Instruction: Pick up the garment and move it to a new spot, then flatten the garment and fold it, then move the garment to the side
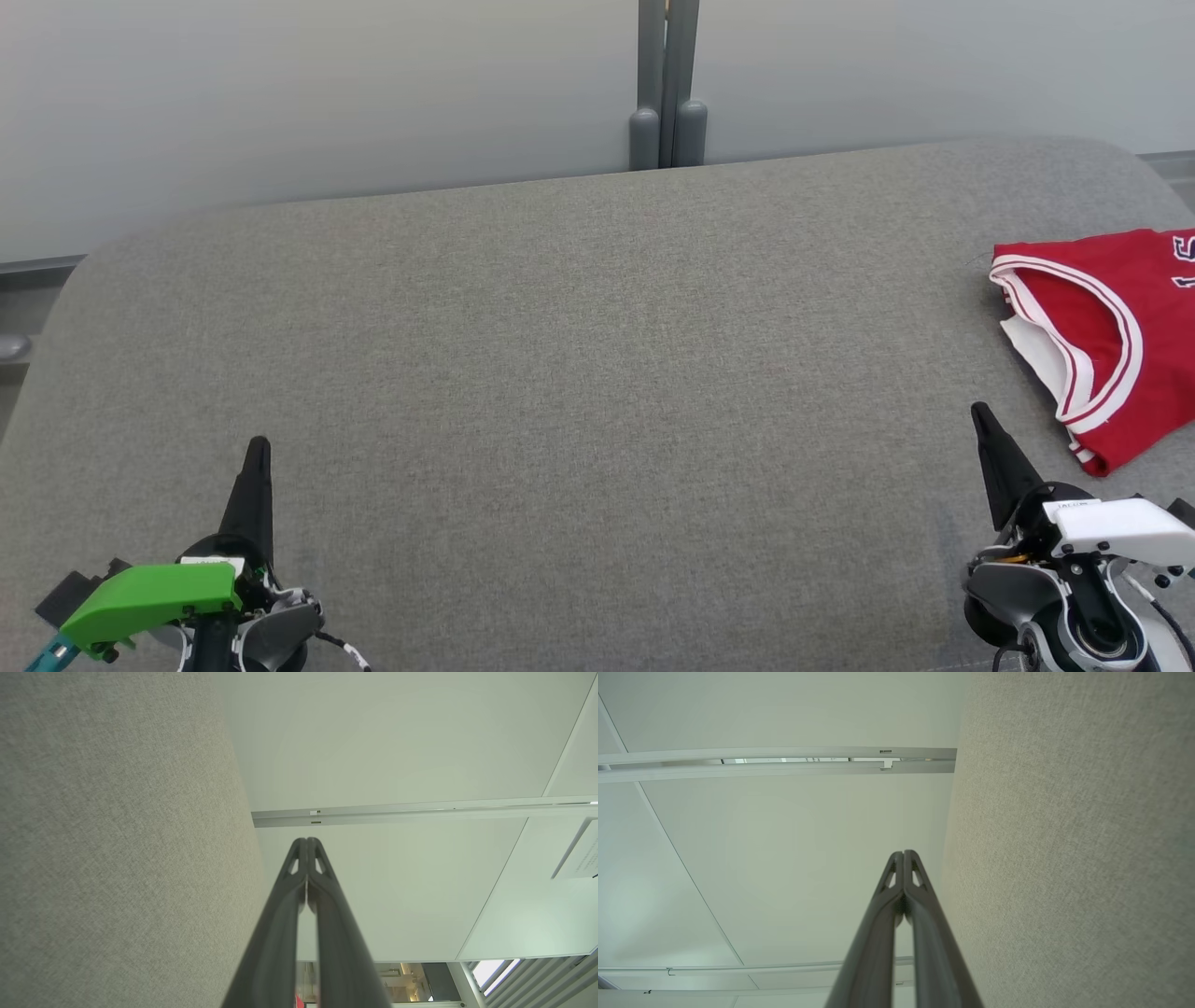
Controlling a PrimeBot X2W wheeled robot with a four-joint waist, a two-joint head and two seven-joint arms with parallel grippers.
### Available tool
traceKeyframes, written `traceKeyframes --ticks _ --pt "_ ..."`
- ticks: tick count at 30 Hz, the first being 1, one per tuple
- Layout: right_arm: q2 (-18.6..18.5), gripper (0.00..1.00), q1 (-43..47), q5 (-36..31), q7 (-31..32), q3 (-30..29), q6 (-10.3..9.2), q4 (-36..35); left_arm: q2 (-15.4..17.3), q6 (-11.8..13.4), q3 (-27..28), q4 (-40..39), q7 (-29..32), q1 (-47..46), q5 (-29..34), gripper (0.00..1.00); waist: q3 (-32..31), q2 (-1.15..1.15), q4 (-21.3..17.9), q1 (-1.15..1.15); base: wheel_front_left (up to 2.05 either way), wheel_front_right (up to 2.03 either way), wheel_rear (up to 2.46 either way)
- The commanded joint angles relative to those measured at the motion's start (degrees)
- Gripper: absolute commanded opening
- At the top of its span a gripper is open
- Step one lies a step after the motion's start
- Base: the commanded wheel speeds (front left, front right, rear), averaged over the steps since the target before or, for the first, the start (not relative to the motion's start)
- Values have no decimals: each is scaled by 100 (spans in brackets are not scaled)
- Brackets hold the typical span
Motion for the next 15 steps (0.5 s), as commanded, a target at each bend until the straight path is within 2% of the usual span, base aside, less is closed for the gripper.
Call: traceKeyframes --ticks 1,15 --pt "-29 0 76 117 52 -20 2 -61 40 -33 18 -42 26 -83 -152 0 1 0 2 0 0 0 0" --pt "-28 0 81 185 74 -29 2 -71 40 -37 20 -53 43 -84 -183 0 4 0 5 0 0 0 0"
